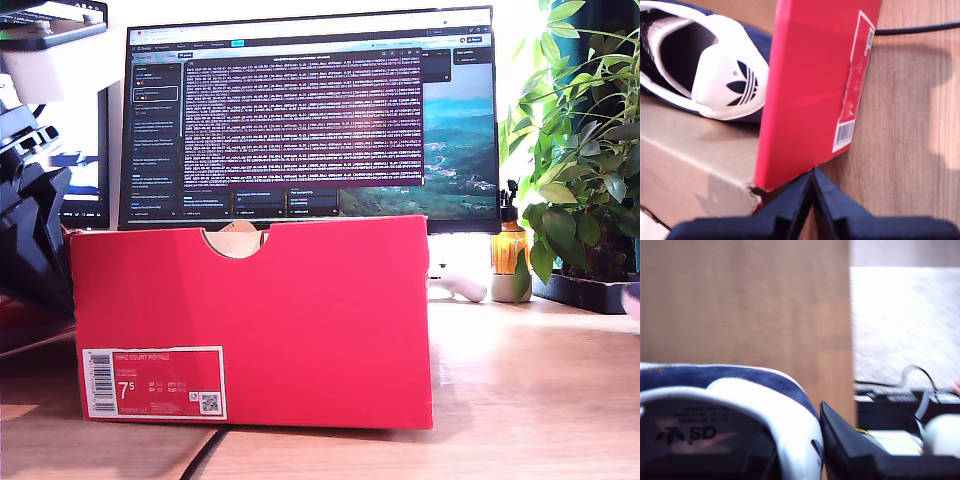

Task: Pack the blue shoes by picking the first shoe and placing it inside the red shoebox, left side, then picking and rotating the second shoe and placing it in the shoebox

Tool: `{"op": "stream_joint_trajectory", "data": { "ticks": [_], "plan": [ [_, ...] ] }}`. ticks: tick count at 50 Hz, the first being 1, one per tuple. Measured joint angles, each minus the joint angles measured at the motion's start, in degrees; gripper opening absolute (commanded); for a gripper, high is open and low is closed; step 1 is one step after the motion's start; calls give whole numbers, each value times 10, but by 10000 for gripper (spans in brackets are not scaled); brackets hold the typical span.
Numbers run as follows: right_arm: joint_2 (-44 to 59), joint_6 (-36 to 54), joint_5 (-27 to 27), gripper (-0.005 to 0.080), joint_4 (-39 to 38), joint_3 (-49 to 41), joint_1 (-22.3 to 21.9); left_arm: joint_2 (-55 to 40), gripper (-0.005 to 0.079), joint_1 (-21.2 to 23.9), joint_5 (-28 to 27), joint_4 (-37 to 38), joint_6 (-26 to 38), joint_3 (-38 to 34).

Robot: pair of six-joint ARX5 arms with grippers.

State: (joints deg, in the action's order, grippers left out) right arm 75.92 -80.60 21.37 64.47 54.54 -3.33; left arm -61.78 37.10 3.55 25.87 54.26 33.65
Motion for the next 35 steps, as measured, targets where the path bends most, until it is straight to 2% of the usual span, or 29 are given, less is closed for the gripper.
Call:
{"op": "stream_joint_trajectory", "data": {
  "ticks": [9,14,18,21,25,30,35],
  "plan": [
    [-36,163,7,-10,-1,77,0,0,-18,0,0,0,0,0],
    [-36,295,6,-10,9,113,0,0,-18,0,0,0,0,0],
    [-36,405,-14,-10,19,139,0,0,-18,0,0,0,0,0],
    [-36,478,-53,-10,13,156,-1,0,-18,0,0,0,0,0],
    [-36,573,-133,-10,-8,179,0,0,-18,0,0,0,0,0],
    [-36,645,-217,-10,-40,208,3,0,-18,0,0,0,0,0],
    [-36,703,-277,-10,-82,224,5,0,-18,0,0,0,0,0]
  ]
}}
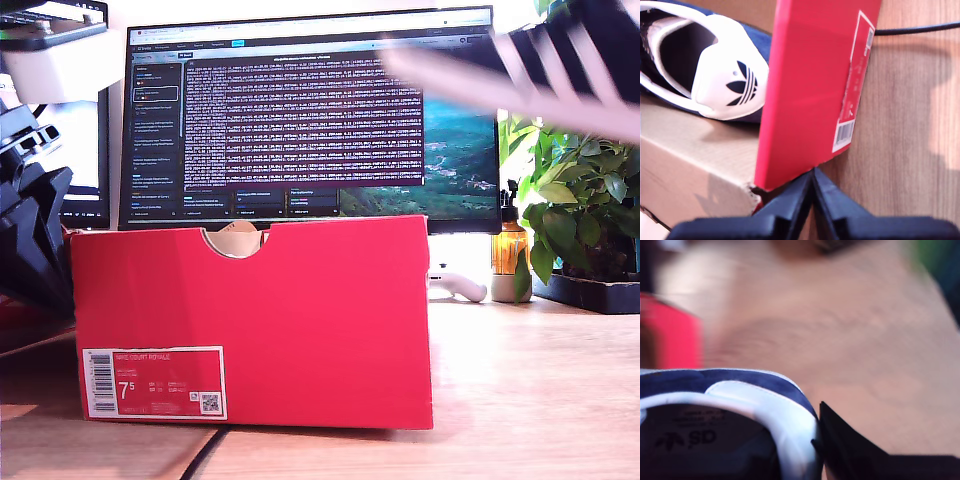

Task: Pack the blue shoes by picking the first shoe and placing it inside the red shoebox, left side, then picking and rotating the second shoe and placing it in the shoebox

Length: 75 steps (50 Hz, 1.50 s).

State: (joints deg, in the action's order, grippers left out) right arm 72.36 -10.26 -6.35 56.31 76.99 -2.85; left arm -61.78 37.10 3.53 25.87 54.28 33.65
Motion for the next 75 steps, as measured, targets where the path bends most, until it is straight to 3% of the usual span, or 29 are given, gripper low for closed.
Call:
{"op": "stream_joint_trajectory", "data": {
  "ticks": [17,26,33,41,56,75],
  "plan": [
    [0,225,-91,-10,-116,3,58,0,-18,0,0,0,0,0],
    [0,290,-99,-10,-167,3,95,0,-18,0,0,0,0,0],
    [0,347,-140,-10,-223,3,111,0,-18,0,0,0,0,0],
    [7,358,-165,-10,-290,3,141,0,-18,0,-6,0,0,0],
    [93,390,-170,-10,-342,3,198,0,-18,0,-15,-1,0,0],
    [184,451,-169,-10,-422,3,205,0,-18,0,-19,4,0,0]
  ]
}}
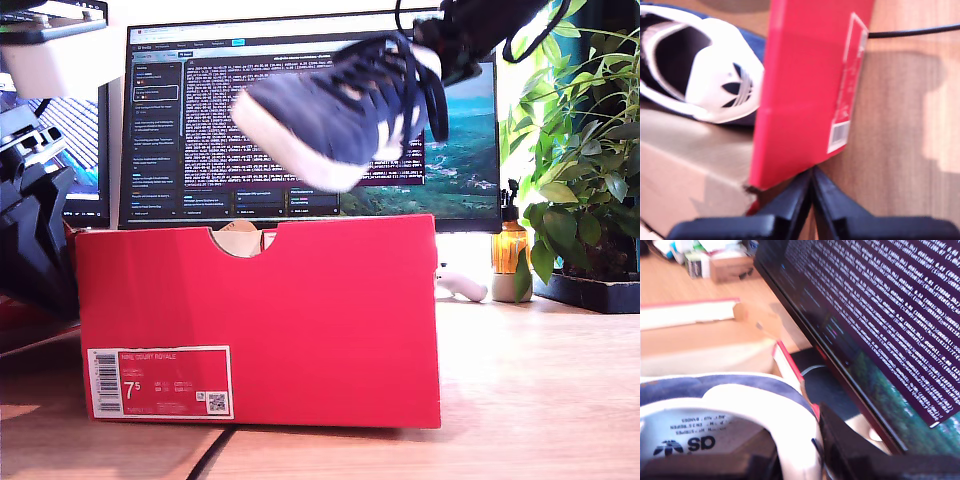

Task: Pack the blue shoes by picking the first shoe and placing it inside the red shoebox, left side, then picking and rotating the second shoe and placing it in the shoebox

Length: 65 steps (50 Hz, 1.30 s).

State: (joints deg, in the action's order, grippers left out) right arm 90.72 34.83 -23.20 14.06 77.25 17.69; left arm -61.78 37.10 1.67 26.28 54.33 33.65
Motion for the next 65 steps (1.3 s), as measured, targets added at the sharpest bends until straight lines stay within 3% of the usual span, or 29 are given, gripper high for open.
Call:
{"op": "stream_joint_trajectory", "data": {
  "ticks": [52,65],
  "plan": [
    [134,143,3,-10,-18,0,22,0,-18,0,-1,1,0,0],
    [146,173,31,-10,-7,0,26,0,-18,0,-1,2,0,0]
  ]
}}
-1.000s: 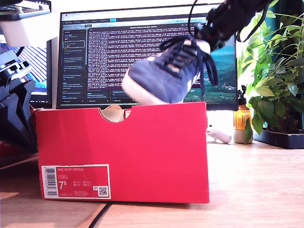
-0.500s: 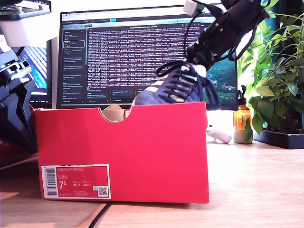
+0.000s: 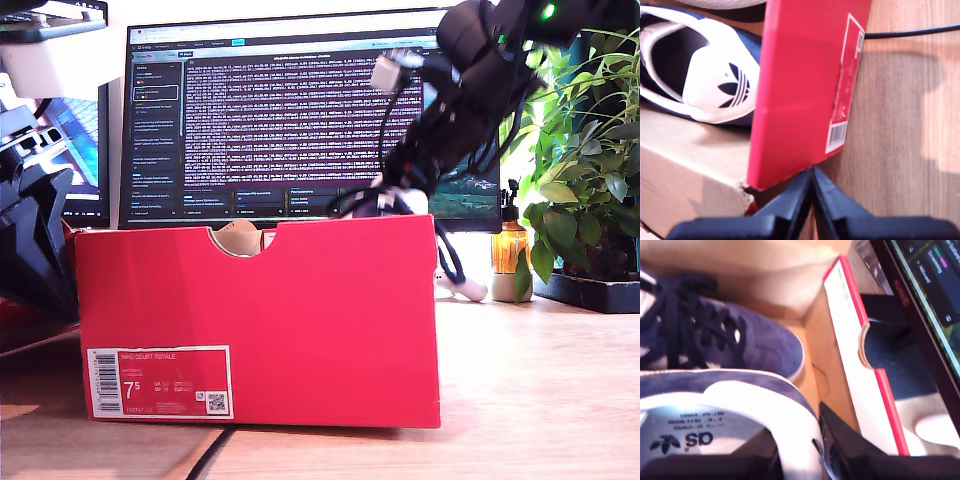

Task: Pack the blue shoes by picking the first shoe and placing it inside the red shoebox, left side, then picking and rotating the second shoe and placing it in the shoebox

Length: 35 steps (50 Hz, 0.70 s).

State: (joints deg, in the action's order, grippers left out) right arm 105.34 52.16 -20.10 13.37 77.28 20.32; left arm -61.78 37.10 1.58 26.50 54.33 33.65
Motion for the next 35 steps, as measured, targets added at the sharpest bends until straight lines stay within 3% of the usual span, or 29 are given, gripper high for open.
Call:
{"op": "stream_joint_trajectory", "data": {
  "ticks": [16,35],
  "plan": [
    [5,45,63,-4,39,3,20,0,-18,0,0,6,0,0],
    [7,51,181,243,38,12,82,0,-18,0,0,7,0,0]
  ]
}}
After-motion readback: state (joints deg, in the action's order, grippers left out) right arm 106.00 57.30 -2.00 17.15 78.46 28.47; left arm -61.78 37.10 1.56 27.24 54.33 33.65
